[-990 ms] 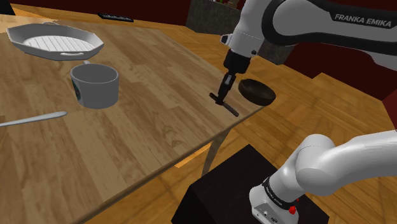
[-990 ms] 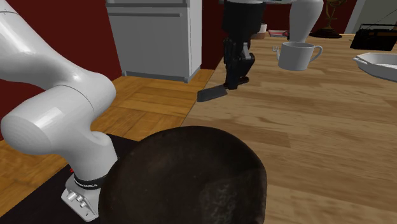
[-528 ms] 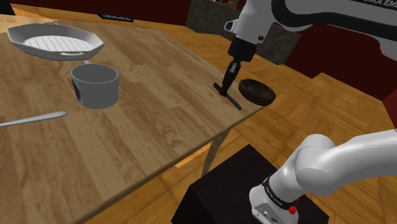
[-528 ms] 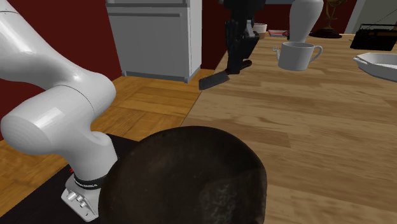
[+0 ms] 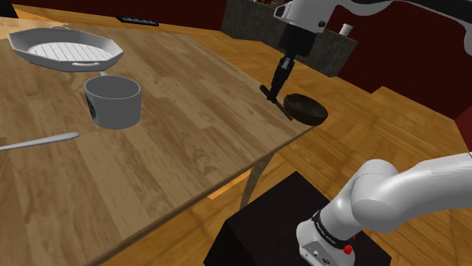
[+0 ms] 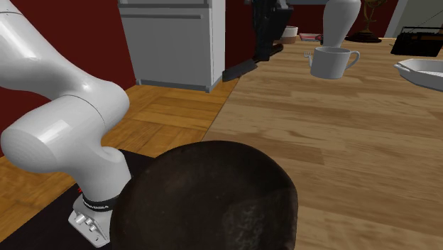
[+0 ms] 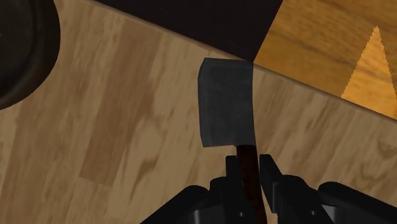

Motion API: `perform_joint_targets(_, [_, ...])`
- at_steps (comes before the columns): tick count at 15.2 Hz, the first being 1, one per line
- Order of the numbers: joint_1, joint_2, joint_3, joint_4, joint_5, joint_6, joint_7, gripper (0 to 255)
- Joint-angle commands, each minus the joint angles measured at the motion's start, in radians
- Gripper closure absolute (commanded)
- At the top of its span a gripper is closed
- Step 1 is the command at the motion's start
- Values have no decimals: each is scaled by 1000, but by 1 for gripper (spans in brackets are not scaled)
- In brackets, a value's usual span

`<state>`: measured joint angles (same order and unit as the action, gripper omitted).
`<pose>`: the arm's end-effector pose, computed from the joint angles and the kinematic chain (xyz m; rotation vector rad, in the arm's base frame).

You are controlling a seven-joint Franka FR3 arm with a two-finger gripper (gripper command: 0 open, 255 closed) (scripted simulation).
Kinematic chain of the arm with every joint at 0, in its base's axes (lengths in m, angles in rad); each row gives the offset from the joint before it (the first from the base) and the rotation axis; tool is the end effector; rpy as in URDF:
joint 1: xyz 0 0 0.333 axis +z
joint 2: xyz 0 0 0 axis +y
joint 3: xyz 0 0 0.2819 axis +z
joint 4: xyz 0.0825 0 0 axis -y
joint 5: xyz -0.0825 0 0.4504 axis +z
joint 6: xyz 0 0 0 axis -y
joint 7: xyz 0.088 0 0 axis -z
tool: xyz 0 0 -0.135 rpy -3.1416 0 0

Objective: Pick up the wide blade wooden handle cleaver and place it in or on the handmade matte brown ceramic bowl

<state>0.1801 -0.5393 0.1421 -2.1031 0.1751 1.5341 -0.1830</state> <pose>0.4277 0.1762 0.5630 -2.9510 -0.7338 0.0611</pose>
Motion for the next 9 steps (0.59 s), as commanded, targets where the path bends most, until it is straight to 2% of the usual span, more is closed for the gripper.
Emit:
perform_joint_targets(1, [-1,5,-2,19,-2,-15,0,255])
perform_joint_targets(9, [-60,-41,-159,-5,-91,-60,-193,255])
